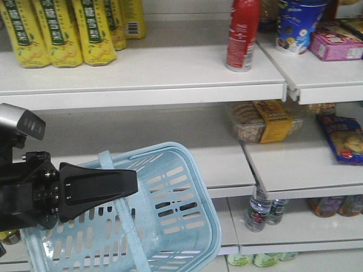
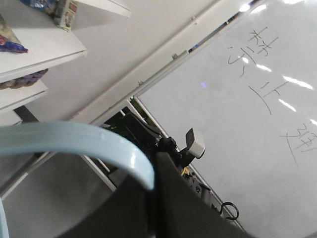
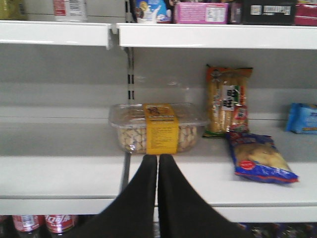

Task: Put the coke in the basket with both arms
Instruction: 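Drive the base toward the shelf with the red Coca-Cola bottle, then stop the base facing the red Coca-Cola bottle on the shelf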

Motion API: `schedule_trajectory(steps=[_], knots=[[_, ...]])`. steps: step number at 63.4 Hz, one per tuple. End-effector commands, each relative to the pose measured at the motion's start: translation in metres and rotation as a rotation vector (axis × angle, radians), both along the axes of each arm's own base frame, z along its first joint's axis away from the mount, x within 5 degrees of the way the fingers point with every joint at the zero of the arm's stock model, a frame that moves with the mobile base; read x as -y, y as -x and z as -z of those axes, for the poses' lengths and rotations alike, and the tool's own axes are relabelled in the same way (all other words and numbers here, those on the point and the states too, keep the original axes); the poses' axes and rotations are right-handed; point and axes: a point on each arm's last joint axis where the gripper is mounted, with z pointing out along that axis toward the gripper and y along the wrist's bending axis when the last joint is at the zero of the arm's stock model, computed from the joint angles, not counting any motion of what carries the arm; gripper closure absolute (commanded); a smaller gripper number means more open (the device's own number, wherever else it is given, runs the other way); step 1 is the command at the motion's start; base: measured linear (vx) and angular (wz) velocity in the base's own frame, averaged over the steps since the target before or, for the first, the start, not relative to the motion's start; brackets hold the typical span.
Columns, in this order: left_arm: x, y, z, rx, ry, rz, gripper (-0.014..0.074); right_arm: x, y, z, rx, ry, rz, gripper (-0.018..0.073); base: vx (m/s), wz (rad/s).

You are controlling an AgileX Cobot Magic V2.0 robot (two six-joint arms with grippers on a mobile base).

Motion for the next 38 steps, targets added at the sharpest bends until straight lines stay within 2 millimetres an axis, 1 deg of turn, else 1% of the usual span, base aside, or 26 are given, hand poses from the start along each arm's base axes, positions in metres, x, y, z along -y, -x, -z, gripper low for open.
schedule_trajectory(steps=[1, 19, 38], knots=[[0.0015, 0.014, -0.0247, 0.061, 0.163, 0.129, 0.0603, -0.0016, 0.0012, -0.0035, 0.076, 0.008, -0.019, 0.0564, 0.1, 0.5], [0.0015, 0.014, -0.0247, 0.061, 0.163, 0.129, 0.0603, -0.0016, 0.0012, -0.0035, 0.076, 0.008, -0.019, 0.0564, 0.1, 0.48], [0.0015, 0.014, -0.0247, 0.061, 0.163, 0.129, 0.0603, -0.0016, 0.0012, -0.0035, 0.076, 0.008, -0.019, 0.0564, 0.1, 0.38]])
